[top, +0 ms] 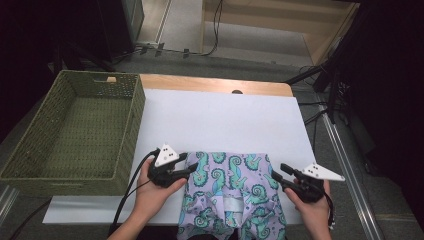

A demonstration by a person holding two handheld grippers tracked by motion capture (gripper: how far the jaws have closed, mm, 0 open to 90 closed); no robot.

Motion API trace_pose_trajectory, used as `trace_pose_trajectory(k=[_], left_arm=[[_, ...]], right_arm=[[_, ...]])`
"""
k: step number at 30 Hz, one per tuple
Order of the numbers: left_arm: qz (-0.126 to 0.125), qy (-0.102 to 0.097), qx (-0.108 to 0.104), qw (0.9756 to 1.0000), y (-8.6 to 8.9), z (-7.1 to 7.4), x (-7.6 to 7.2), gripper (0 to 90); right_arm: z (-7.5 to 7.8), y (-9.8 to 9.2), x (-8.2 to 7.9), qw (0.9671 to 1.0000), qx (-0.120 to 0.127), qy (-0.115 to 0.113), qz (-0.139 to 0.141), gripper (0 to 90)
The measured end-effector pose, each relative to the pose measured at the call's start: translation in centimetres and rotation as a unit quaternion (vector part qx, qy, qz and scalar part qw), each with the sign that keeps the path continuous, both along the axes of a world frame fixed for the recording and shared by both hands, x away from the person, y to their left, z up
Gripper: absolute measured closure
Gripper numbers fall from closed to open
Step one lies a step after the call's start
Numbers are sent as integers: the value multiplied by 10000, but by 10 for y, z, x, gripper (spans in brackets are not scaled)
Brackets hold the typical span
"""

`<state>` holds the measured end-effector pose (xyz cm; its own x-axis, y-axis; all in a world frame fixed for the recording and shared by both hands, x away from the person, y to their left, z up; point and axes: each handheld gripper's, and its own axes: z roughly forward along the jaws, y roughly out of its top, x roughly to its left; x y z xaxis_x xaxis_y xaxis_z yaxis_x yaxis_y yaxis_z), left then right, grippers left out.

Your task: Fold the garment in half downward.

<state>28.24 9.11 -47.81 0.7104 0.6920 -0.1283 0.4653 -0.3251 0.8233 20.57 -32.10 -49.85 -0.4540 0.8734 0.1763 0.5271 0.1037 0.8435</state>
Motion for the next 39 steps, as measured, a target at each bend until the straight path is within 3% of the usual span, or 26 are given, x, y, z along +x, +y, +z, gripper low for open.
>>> trace_pose_trajectory(k=[7,9,12,14,16,19,22,25,28,32,39], left_arm=[[434,450,83,9980,2,-14,36,465],[432,667,79,9968,2,-20,40,466],[326,784,228,9961,-1,-26,41,506],[204,876,304,9955,-4,-30,41,534],[185,704,489,9961,-6,-31,39,580],[144,706,480,9962,-7,-32,39,707],[78,669,540,9963,-8,-30,38,850],[113,638,715,9953,-11,-26,41,869],[211,591,726,9954,-11,-23,51,872],[420,535,671,9954,-8,-19,68,873],[794,403,431,9951,1,-3,111,873]], right_arm=[[-13,2,53,9986,-113,448,-244,498],[-18,3,62,9979,-123,576,-285,504],[-26,6,71,9969,-166,727,-253,521],[-26,10,74,9964,-320,771,-177,524],[-26,14,76,9963,-459,721,10,553],[-27,21,77,9940,-734,801,101,644],[-28,18,78,9945,-507,900,159,829],[-27,19,80,9945,-497,893,210,855],[-25,21,88,9953,-451,830,230,858],[-21,24,104,9968,-321,724,132,858],[-3,37,143,9986,-395,362,19,858]])
